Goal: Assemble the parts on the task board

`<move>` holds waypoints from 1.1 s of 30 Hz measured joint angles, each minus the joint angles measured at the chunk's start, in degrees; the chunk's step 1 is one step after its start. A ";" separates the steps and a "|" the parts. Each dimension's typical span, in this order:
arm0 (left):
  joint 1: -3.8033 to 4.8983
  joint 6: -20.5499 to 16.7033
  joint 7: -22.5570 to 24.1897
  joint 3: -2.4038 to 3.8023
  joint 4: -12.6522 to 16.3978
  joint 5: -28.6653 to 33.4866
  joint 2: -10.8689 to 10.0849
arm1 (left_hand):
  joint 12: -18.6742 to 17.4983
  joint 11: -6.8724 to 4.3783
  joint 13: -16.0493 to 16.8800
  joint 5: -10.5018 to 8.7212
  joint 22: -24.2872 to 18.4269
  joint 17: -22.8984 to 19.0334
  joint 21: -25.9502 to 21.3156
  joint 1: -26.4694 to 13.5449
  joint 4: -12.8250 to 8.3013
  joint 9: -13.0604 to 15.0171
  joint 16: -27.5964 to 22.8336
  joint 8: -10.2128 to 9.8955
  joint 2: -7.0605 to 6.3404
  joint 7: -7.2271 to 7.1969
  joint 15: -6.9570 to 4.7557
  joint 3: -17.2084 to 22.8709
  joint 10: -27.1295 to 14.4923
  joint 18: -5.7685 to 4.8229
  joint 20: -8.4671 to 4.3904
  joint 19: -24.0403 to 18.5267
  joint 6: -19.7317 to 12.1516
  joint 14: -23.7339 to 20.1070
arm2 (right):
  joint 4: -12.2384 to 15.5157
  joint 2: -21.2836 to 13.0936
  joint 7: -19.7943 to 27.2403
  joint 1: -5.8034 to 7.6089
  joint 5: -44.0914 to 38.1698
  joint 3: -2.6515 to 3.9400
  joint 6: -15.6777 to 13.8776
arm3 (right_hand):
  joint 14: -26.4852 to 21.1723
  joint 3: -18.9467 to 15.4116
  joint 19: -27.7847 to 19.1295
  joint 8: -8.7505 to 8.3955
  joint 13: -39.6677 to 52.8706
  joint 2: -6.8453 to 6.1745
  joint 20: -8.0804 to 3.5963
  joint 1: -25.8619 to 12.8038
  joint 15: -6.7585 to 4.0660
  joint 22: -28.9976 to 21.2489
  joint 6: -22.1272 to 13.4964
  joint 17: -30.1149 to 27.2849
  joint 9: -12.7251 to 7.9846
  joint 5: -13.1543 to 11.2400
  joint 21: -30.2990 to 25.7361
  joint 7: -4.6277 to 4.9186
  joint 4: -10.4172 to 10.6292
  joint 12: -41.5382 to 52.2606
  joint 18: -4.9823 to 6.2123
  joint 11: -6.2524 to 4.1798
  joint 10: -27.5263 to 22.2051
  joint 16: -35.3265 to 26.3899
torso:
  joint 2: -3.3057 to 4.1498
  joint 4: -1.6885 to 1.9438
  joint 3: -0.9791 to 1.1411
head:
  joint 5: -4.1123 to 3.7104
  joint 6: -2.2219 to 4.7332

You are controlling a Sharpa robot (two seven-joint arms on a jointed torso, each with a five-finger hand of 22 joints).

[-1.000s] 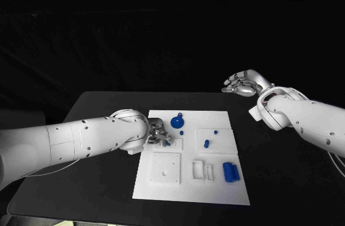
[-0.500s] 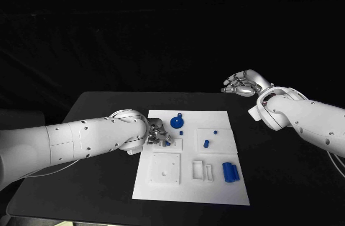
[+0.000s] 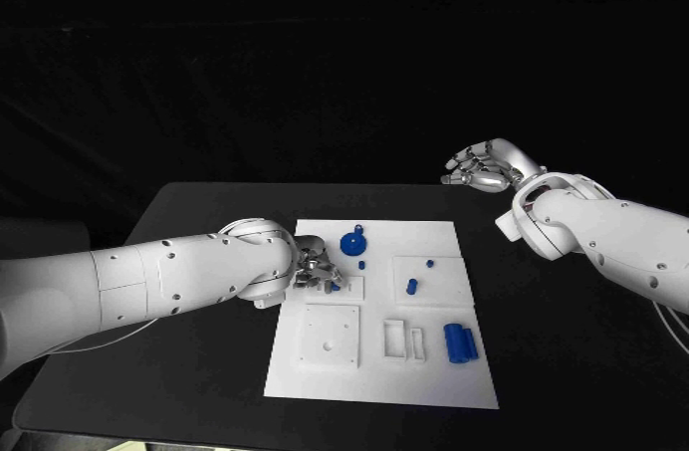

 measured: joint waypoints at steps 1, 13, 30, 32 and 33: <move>0.00 0.00 0.00 0.00 0.00 0.00 -0.01 | 0.00 0.01 0.00 0.00 0.00 0.00 0.00 0.00 0.13 0.00 0.00 0.00 0.00 -0.01 0.00 0.13 -0.01 0.00 0.00 0.00 0.01 0.00 | 0.00 0.00 0.00 0.00 0.00 0.00 0.00 | 0.00 0.00 0.00 0.00 0.00 0.00 0.00 0.00 0.00 0.00 0.00 -0.03 0.00 0.02 0.00 0.00 0.00 0.00 0.01 0.00 0.00 0.00 | 0.00 0.00 -0.01 | 0.00 -0.01; -0.01 -0.04 0.00 0.02 -0.07 0.00 -0.11 | 0.00 0.01 -0.15 -0.35 0.00 -0.01 0.00 -1.39 1.73 0.00 0.00 0.00 -1.97 -0.07 -0.10 -0.82 -0.01 0.00 0.00 0.00 0.07 0.14 | 0.00 -0.04 0.02 0.00 0.01 0.00 0.02 | 0.00 -0.16 0.00 0.00 -0.11 0.00 0.00 0.00 0.00 0.01 0.00 -0.08 0.00 0.02 0.00 0.00 0.16 0.00 0.00 0.00 0.00 0.24 | -0.01 0.00 -0.01 | -0.08 -0.03; -0.04 -0.62 0.18 0.44 1.75 0.31 -2.62 | -0.04 -0.74 -0.64 -0.35 -0.01 0.04 0.00 -4.85 2.54 0.29 -0.62 0.23 -4.22 -2.10 -0.81 -6.05 -1.73 0.91 0.33 -0.75 5.38 0.21 | 0.03 -0.24 0.05 0.00 0.08 0.00 0.01 | -0.21 -0.16 0.00 0.00 -0.29 0.00 -0.01 0.00 0.18 0.07 0.00 -0.34 -0.05 0.02 -0.22 0.00 0.16 0.00 0.00 0.00 0.00 0.23 | -0.01 -0.02 -0.04 | -0.08 0.08; -0.05 -0.89 0.27 1.17 2.47 1.20 -3.51 | -1.17 -0.64 -1.23 -0.52 -0.02 -0.45 -0.07 -4.14 1.82 -0.03 -1.76 -0.58 -4.92 -1.86 -1.11 -5.95 -2.33 0.91 0.58 -1.40 4.40 -0.14 | 0.01 -0.36 0.06 0.00 0.10 0.00 0.01 | -0.21 -0.16 0.00 0.00 -0.29 0.00 -0.01 0.00 0.18 0.12 0.00 -0.34 -0.05 0.02 -0.22 0.00 0.16 0.00 0.00 0.00 0.00 0.23 | -0.01 -0.01 -0.04 | -0.10 0.16; -0.18 -0.95 0.29 2.15 2.54 1.77 -3.76 | -1.78 -0.48 -1.58 -0.57 -0.02 -0.78 -0.29 -3.86 1.66 -0.31 -2.37 -1.05 -5.19 -1.72 -1.05 -5.78 -2.77 0.91 0.65 -1.61 3.76 -0.55 | -0.03 -0.40 0.07 0.00 0.10 0.00 0.01 | -0.21 -0.16 0.00 0.00 -0.29 0.00 -0.01 0.00 0.18 0.12 0.00 -0.36 -0.05 0.01 -0.22 0.00 0.16 0.00 0.00 0.00 0.00 0.23 | -0.01 0.00 -0.04 | -0.15 0.22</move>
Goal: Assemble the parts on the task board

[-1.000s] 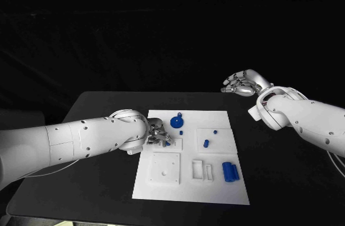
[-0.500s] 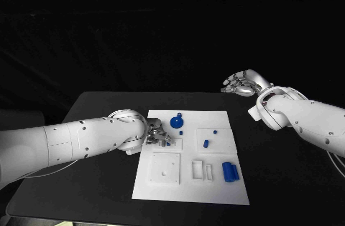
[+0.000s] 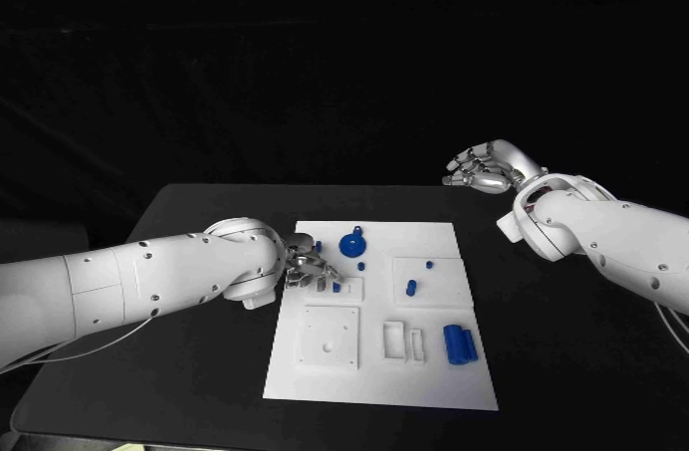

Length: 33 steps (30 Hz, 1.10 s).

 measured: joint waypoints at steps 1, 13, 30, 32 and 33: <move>0.02 -0.06 0.02 1.04 0.03 0.55 -0.16 | -1.04 0.50 -0.58 0.00 0.00 -0.50 -0.38 0.35 -0.23 -0.46 -1.05 -0.90 -0.35 0.39 0.45 0.23 -0.74 0.00 0.06 -0.40 -1.12 -0.82 | -0.03 -0.02 0.00 0.00 0.01 0.00 0.00 | 0.00 0.00 0.00 0.00 0.00 0.00 0.00 0.00 0.00 0.00 0.00 -0.03 0.00 0.00 0.00 0.00 0.00 0.00 0.00 0.00 0.00 0.00 | -0.01 0.00 0.00 | -0.01 0.04; 2.95 -0.04 0.54 2.95 -5.88 6.13 0.04 | -7.79 3.97 -3.84 2.40 -0.41 -3.75 -2.64 4.78 -2.54 -4.37 -7.13 -7.44 0.11 4.08 3.54 1.43 -4.80 0.00 0.78 -2.08 -9.46 -3.34 | -0.63 -0.11 0.02 0.00 0.14 -0.01 0.00 | 0.00 0.00 0.00 0.00 -0.11 0.00 0.00 0.00 0.00 0.01 0.00 -0.12 -0.05 0.00 0.00 0.00 0.00 0.00 0.00 0.00 0.00 0.22 | -0.04 0.00 0.04 | 0.13 0.86; 4.01 6.51 -0.09 2.97 -20.53 4.09 7.91 | -10.21 5.19 -4.70 0.89 -0.94 -4.68 -4.41 3.02 1.20 -6.76 -9.02 -9.55 -1.20 5.53 4.95 1.34 -6.63 -0.66 1.19 -3.71 -13.17 -4.55 | -0.49 0.08 0.02 0.00 0.30 0.00 0.00 | 0.01 0.00 0.00 0.00 -0.16 0.00 0.00 0.00 -0.01 0.07 0.00 -0.20 -0.05 -0.01 0.00 0.00 0.00 0.00 0.00 0.00 0.00 0.22 | 0.07 -0.07 0.04 | 0.35 1.32; 4.01 7.42 -0.23 2.96 -21.77 3.54 8.69 | -10.21 5.19 -4.70 0.89 -0.94 -4.68 -4.63 3.02 1.58 -6.87 -9.02 -9.55 -1.20 5.61 4.97 1.25 -6.63 -0.66 1.19 -3.71 -13.27 -4.56 | -0.48 0.09 0.02 0.00 0.31 0.00 0.00 | 0.01 0.00 0.00 0.00 -0.16 0.00 0.00 0.00 -0.01 0.06 0.00 -0.25 -0.04 -0.01 0.00 0.00 0.00 0.00 0.00 0.00 0.00 0.22 | 0.09 -0.07 0.04 | 0.37 1.32; 4.01 7.64 -0.26 2.95 -22.10 3.39 8.92 | -10.21 5.19 -4.70 0.89 -0.94 -4.68 -4.63 3.01 1.59 -6.89 -9.02 -9.55 -1.20 5.61 4.97 1.27 -6.63 -0.66 1.19 -3.71 -13.27 -4.56 | -0.47 0.09 0.02 0.00 0.31 0.00 0.00 | 0.01 0.00 0.00 0.00 -0.16 0.00 0.00 0.00 -0.01 0.06 0.00 -0.25 -0.04 -0.01 0.00 0.00 0.00 0.00 0.00 0.00 0.00 0.22 | 0.10 -0.07 0.04 | 0.37 1.32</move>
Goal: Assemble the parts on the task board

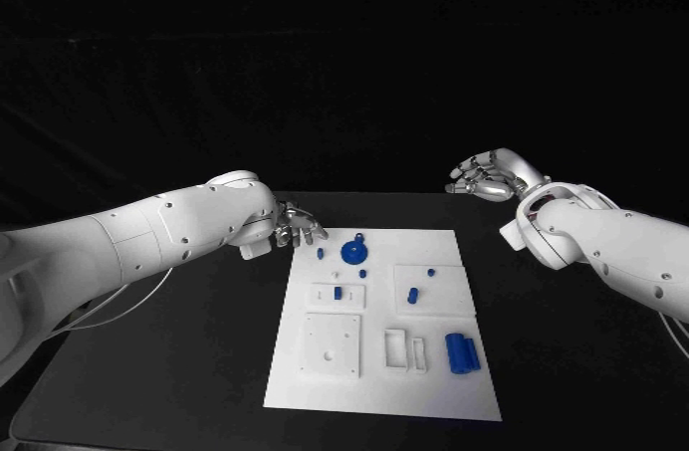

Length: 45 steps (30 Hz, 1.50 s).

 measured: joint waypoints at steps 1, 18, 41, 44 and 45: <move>0.00 0.31 -0.04 -0.01 -0.53 -0.22 0.38 | 0.00 0.00 0.00 0.00 0.00 0.00 0.00 0.00 0.00 0.00 0.00 0.00 0.00 0.00 0.00 0.00 0.00 0.00 0.00 0.00 -0.01 0.00 | 0.00 0.01 0.00 0.00 0.00 0.00 0.00 | 0.00 0.00 0.00 0.00 -0.03 0.00 0.00 0.00 0.00 0.00 0.00 0.00 0.00 0.00 0.00 0.00 0.00 0.00 0.00 0.00 0.00 0.00 | 0.02 0.00 -0.01 | 0.01 0.00; -1.16 3.41 0.06 -0.04 -6.86 -1.84 4.12 | 0.00 -0.01 0.14 -0.77 0.07 0.01 0.00 -0.99 1.42 -0.39 0.00 0.00 -0.37 -0.01 0.21 -0.80 -0.01 0.01 0.00 0.00 -0.20 -0.01 | 0.69 -0.05 0.02 0.00 0.05 0.00 -0.01 | 0.00 0.00 0.00 0.00 -0.10 0.00 0.00 0.00 0.00 0.05 0.00 -0.06 0.01 -0.01 0.00 0.00 0.00 0.00 0.00 0.00 0.00 0.00 | 0.28 -0.11 -0.15 | -0.12 -0.15; -2.59 3.74 1.40 -0.03 -8.76 -1.91 5.08 | 0.00 0.17 0.30 -0.76 0.18 0.06 0.00 -1.20 1.58 -0.57 0.00 0.00 -0.15 0.03 0.42 -0.96 -0.24 0.03 0.00 0.01 -0.57 -0.02 | 0.67 0.38 0.09 0.00 0.07 0.01 -0.02 | 0.00 0.00 0.00 0.00 -0.21 0.00 0.00 0.00 -0.01 0.07 0.00 -0.22 -0.04 -0.04 -0.23 0.00 0.00 0.00 0.00 0.00 0.00 0.21 | 0.25 -0.08 -0.15 | -0.26 -0.42; -2.77 3.75 1.55 -0.03 -8.92 -1.89 5.23 | 0.00 0.17 0.30 -0.76 0.25 0.06 0.00 -1.20 1.58 -0.57 0.00 0.00 -0.15 0.03 0.42 -0.96 -0.25 0.03 0.00 0.01 -0.57 -0.02 | 0.67 0.41 0.10 0.00 0.07 0.01 -0.02 | 0.00 0.00 0.00 0.00 -0.21 0.00 0.00 0.00 -0.01 0.07 0.00 -0.22 -0.04 -0.04 -0.23 0.00 0.00 0.00 0.00 0.00 0.00 0.21 | 0.24 -0.08 -0.13 | -0.23 -0.44; -2.80 3.76 1.61 -0.03 -8.98 -1.88 5.28 | 0.00 0.17 0.30 -0.76 0.25 0.06 0.00 -1.20 1.58 -0.60 0.00 0.00 -0.15 0.03 0.42 -0.96 -0.25 0.03 0.00 0.01 -0.57 -0.02 | 0.67 0.43 0.10 0.00 0.07 0.01 -0.02 | 0.00 0.00 0.00 0.00 -0.21 0.00 0.00 0.00 -0.01 0.07 0.00 -0.22 -0.04 -0.04 -0.23 0.00 0.00 0.00 -0.01 0.00 0.00 0.21 | 0.24 -0.08 -0.12 | -0.21 -0.45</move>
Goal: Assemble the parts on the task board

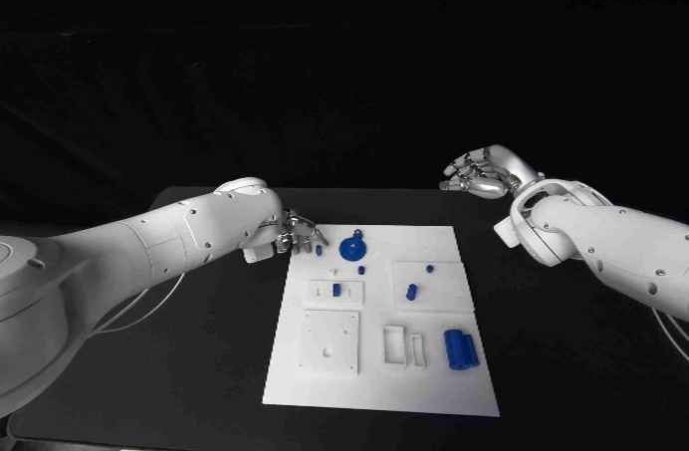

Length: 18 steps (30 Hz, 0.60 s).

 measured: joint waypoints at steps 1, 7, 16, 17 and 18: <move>-0.01 0.01 0.05 0.00 -0.04 0.01 0.04 | 0.00 0.00 0.05 0.00 0.00 0.00 0.00 0.03 0.00 -0.04 0.00 0.00 0.03 0.00 0.00 0.00 0.00 0.00 0.00 0.00 0.00 0.00 | 0.00 0.01 0.00 0.00 0.00 0.00 0.00 | 0.00 0.00 0.00 0.00 0.00 0.00 0.00 0.00 0.00 0.00 0.00 -0.03 0.00 0.00 0.00 0.00 0.00 0.00 0.00 0.00 0.00 0.00 | 0.00 0.00 0.00 | 0.01 0.00; -0.09 0.07 0.31 -0.01 -0.41 0.05 0.30 | 0.00 0.00 0.15 0.00 0.17 0.06 0.00 1.01 -0.24 -0.11 0.00 0.00 1.00 -0.03 0.01 -0.23 0.00 0.01 0.21 -0.21 -0.02 0.00 | -0.02 0.05 0.01 0.00 0.01 0.00 0.00 | 0.00 0.00 0.00 0.00 -0.06 0.00 0.00 0.00 0.00 0.05 0.00 -0.06 0.00 0.00 0.00 0.00 0.00 0.00 0.01 0.00 0.00 0.00 | 0.01 -0.03 0.01 | 0.01 -0.02; -0.18 0.21 0.61 -0.01 -0.83 0.09 0.47 | 0.00 -0.06 0.29 0.00 0.38 0.10 0.00 1.93 -1.22 -0.32 0.00 0.23 2.99 -0.11 0.10 -0.86 -0.06 0.02 0.09 -0.33 -0.09 -0.08 | -0.07 0.19 0.02 0.00 0.01 0.00 0.00 | 0.00 0.00 0.00 0.00 -0.11 0.00 0.00 0.00 0.00 0.05 0.00 -0.12 0.00 0.00 0.00 0.00 0.00 0.00 0.00 0.00 0.00 0.00 | 0.03 -0.01 0.04 | -0.05 -0.11; -0.19 0.22 0.63 -0.01 -0.85 0.09 0.48 | 0.00 -0.06 0.29 0.00 0.40 0.11 0.00 2.21 -1.35 -0.36 0.00 0.23 3.27 -0.11 0.10 -0.99 -0.06 0.02 0.00 -0.42 -0.09 -0.09 | -0.07 0.21 0.03 0.00 0.01 0.00 0.00 | 0.00 0.00 0.00 0.00 -0.11 0.00 0.00 0.00 0.00 0.05 0.00 -0.12 -0.04 0.00 0.00 0.00 0.00 0.00 0.01 0.00 0.00 0.00 | 0.03 -0.01 0.04 | -0.05 -0.12; -0.20 0.24 0.65 -0.01 -0.87 0.10 0.50 | 0.00 -0.07 0.29 0.00 0.40 0.11 0.00 2.39 -1.49 -0.36 0.00 0.23 3.45 -0.11 0.10 -0.88 -0.06 0.02 0.00 -0.42 -0.09 -0.09 | -0.07 0.23 0.03 0.00 0.01 0.00 0.00 | 0.00 0.00 0.00 0.00 -0.11 0.00 0.00 0.00 0.00 0.05 0.00 -0.12 -0.05 0.00 0.00 0.00 0.00 0.00 0.01 0.00 0.00 0.00 | 0.03 -0.01 0.04 | -0.05 -0.12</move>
